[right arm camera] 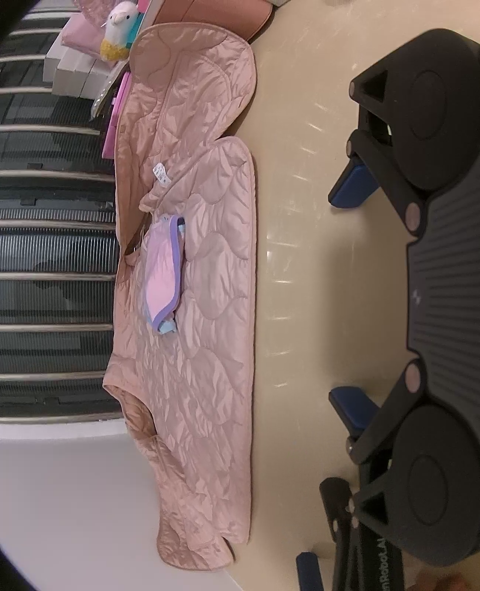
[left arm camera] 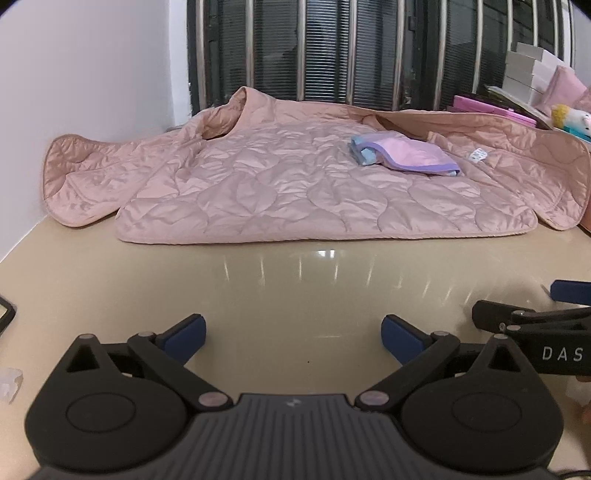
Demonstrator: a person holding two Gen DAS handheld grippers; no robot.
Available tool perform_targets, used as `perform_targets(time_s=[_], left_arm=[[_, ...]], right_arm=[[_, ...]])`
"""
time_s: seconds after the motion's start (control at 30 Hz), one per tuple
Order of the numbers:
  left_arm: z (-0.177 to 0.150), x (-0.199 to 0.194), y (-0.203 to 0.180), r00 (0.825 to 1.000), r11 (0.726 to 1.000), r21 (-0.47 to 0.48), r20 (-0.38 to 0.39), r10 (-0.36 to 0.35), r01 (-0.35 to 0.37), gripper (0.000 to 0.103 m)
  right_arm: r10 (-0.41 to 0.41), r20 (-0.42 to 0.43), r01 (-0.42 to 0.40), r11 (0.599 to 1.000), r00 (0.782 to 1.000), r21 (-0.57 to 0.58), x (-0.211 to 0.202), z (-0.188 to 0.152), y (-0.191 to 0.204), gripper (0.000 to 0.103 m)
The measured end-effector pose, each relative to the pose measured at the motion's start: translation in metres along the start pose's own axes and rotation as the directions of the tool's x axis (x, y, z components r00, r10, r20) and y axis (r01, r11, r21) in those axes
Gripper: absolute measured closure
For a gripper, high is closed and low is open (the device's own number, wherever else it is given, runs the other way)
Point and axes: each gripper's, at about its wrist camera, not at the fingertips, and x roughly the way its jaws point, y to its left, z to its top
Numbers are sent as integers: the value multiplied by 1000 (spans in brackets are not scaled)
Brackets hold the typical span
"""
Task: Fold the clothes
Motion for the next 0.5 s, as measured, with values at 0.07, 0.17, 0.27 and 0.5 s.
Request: perform_targets(time_s=[0.07, 0.17, 0.27, 0.5], left_arm=[[0, 0, 0, 1000, 1000, -4, -1, 4, -4, 1], [0, 0, 0, 1000, 1000, -4, 0, 3, -3, 1], [1, 0, 0, 1000, 1000, -5, 0, 1, -1, 1], [-2, -1, 0, 1000, 1000, -4, 7, 2, -2, 1]], right_arm=[[-5, 0, 5, 1000, 1000, 4, 0, 0, 0, 0], [-6, 0, 6, 1000, 1000, 3, 0, 0, -1, 0], [-6, 0, 6, 1000, 1000, 4, 0, 0, 0, 0], [-7, 0, 7, 1000, 1000, 5, 0, 0, 0, 0]])
